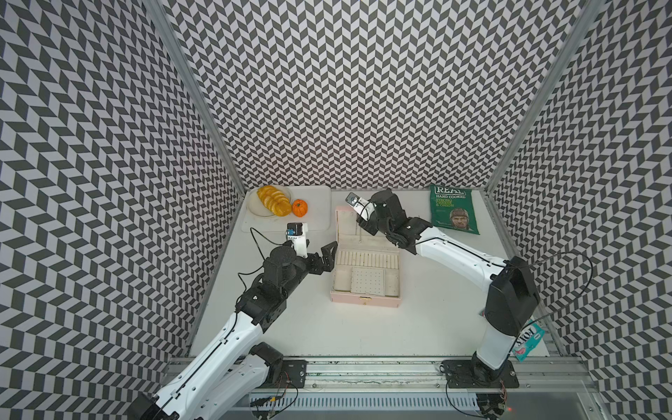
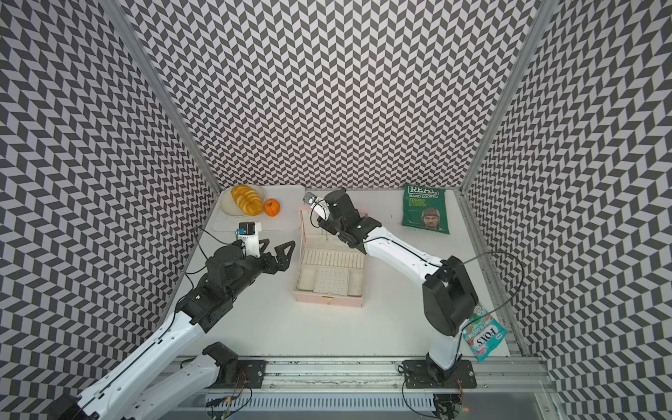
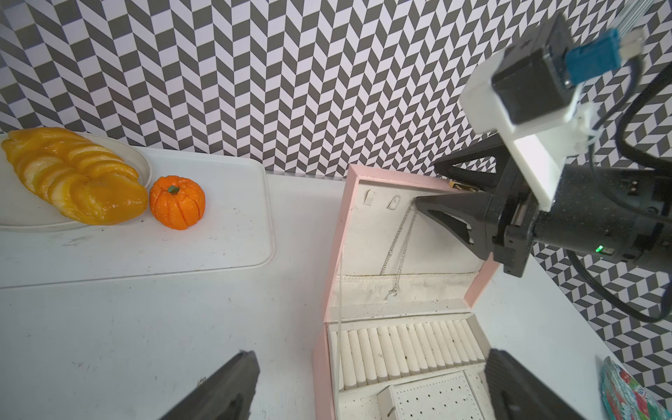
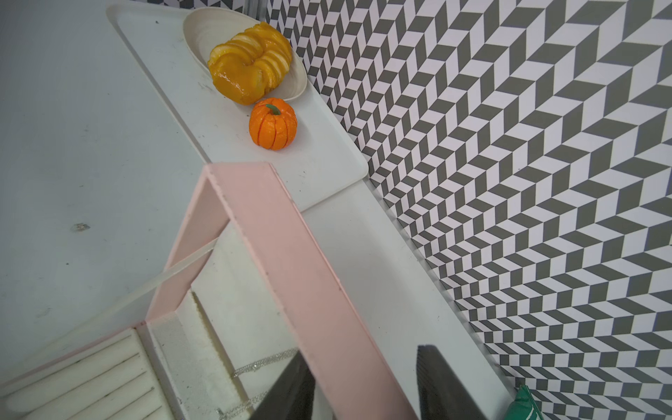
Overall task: Put jewelry chain into jewelry box
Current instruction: Close the fastener on the jewelry box, then reset both arms
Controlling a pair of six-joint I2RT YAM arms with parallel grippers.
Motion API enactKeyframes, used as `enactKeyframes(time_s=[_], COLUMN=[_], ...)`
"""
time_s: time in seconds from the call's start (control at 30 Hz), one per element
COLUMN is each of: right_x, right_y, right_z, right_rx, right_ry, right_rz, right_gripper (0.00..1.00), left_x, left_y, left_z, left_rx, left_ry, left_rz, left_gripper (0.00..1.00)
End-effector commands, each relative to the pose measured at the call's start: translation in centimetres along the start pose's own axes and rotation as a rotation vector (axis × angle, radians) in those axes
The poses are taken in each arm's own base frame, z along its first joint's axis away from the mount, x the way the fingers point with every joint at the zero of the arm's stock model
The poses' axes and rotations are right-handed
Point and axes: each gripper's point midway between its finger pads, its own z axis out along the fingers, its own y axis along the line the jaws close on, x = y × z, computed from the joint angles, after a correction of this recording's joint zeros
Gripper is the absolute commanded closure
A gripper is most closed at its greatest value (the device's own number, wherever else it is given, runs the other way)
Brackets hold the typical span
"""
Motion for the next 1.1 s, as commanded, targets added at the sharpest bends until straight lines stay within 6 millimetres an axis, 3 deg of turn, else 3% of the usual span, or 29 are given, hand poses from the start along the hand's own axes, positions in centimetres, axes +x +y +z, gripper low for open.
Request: enactKeyframes(time_s=[0.0, 0.27, 0.4, 0.47, 0.67, 0.8, 0.9, 0.97, 1.07], right_x=[-1.2, -2.1, -1.1, 0.2, 7.5, 14.9, 18.7, 20.7, 24.1], right_y=[-2.0, -4.6, -5.6, -6.1, -8.9, -11.4, -11.6, -11.7, -12.3], right_z=[-1.9, -7.9, -11.7, -13.1, -15.4, -16.5, -17.1, -16.8, -14.7], right_rx=[0.082, 0.163, 0.223, 0.268, 0.442, 0.583, 0.669, 0.706, 0.752], right_ry=[-0.035, -0.169, -0.263, -0.287, -0.258, -0.25, -0.284, -0.277, -0.16], right_rz=[0.078, 0.23, 0.305, 0.33, 0.5, 0.656, 0.672, 0.687, 0.722], right_gripper=[0.42, 0.26, 0.01, 0.0, 0.0, 0.0, 0.0, 0.0, 0.0], left_x=[-0.5, -0.8, -1.0, -1.2, -1.2, 1.3, 3.0, 2.7, 2.1], left_y=[0.0, 0.5, 2.2, 3.6, 9.3, 15.3, 19.9, 21.5, 23.5], left_z=[0.2, 1.5, 2.8, 3.4, 5.0, 5.0, 3.7, 4.4, 4.4], left_rx=[0.002, -0.041, -0.152, -0.239, -0.5, -0.717, -0.869, -0.864, -0.939], left_ry=[-0.019, -0.01, -0.01, -0.019, -0.062, -0.08, -0.129, -0.091, -0.099], left_rz=[0.001, -0.006, -0.013, -0.016, -0.015, 0.019, 0.024, 0.012, 0.074], left_gripper=[0.0, 0.0, 0.0, 0.0, 0.0, 0.0, 0.0, 0.0, 0.0])
